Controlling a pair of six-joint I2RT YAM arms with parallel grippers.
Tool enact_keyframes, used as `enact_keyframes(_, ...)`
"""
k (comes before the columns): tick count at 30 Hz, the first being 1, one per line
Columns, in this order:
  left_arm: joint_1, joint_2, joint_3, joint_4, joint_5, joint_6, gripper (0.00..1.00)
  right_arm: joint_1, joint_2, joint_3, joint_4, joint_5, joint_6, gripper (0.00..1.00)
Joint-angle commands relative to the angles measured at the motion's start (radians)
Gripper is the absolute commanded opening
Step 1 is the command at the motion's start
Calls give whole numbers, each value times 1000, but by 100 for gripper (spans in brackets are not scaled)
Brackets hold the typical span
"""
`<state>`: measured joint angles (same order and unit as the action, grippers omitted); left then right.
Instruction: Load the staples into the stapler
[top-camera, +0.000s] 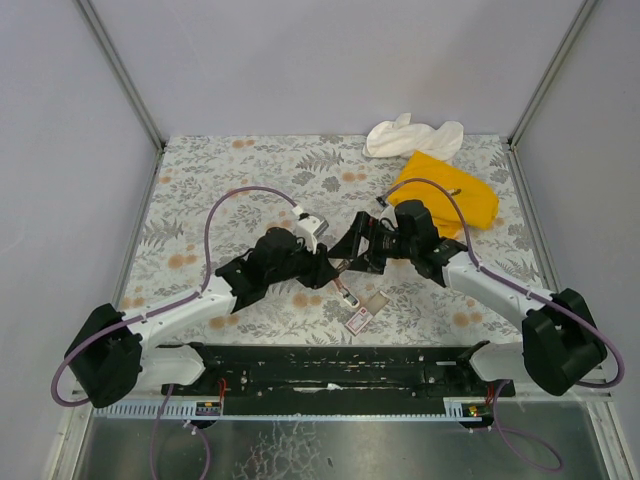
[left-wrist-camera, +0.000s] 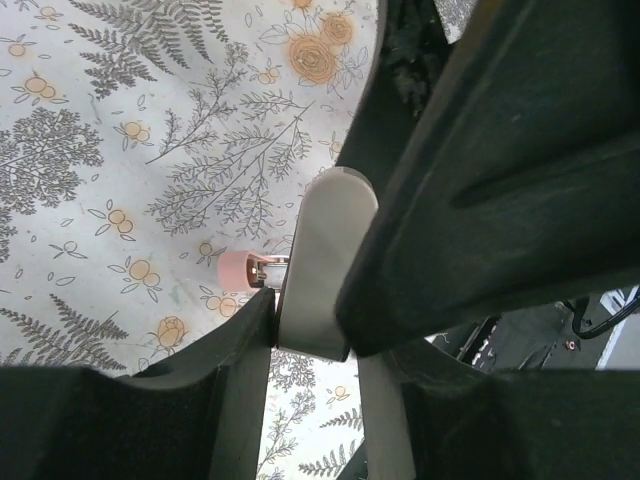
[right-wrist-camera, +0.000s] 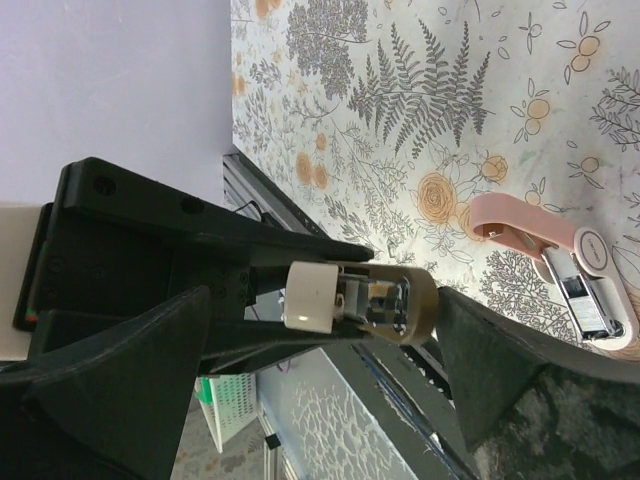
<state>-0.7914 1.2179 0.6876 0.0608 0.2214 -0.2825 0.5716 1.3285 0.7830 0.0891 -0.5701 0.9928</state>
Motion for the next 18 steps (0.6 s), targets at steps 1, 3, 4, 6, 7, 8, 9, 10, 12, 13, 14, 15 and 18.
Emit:
enact_keyframes(1, -17, -19, 26, 15, 17, 15, 0, 23, 20, -2, 76, -11, 27, 95)
enact_keyframes(3, -19, -30, 19, 19, 11, 14, 0, 24, 27, -21, 105, -11, 43, 80)
enact_keyframes(4, -20, -35, 16, 22, 9, 13, 0, 24, 27, -30, 119, -13, 51, 70)
enact_keyframes(6, -21, -40, 13, 26, 4, 13, 0, 25, 26, -39, 131, -11, 57, 50)
enact_keyframes(7, -20, -41, 13, 25, 5, 13, 0, 24, 25, -43, 133, -8, 59, 38)
enact_keyframes(8, -20, -43, 13, 26, 4, 13, 0, 24, 23, -46, 134, -7, 59, 27)
enact_keyframes(9, -21, -42, 13, 26, 3, 13, 0, 24, 23, -48, 134, -4, 61, 13)
enact_keyframes(10, -22, -43, 13, 25, 3, 13, 0, 24, 22, -51, 133, 0, 63, 2)
enact_keyframes(12, -22, -47, 12, 26, 3, 13, 0, 25, 17, -61, 144, 8, 68, 0)
enact_keyframes(13, -22, -49, 12, 26, 2, 13, 0, 24, 13, -67, 151, 10, 70, 0)
enact_keyframes(14, -23, -50, 11, 25, 0, 13, 0, 24, 11, -69, 154, 13, 70, 0)
enact_keyframes(15, -24, -52, 9, 25, -2, 11, 0, 25, 10, -68, 153, 15, 68, 0)
enact_keyframes(18, -24, -61, 6, 21, -20, 9, 0, 24, 4, -52, 127, 17, 37, 6)
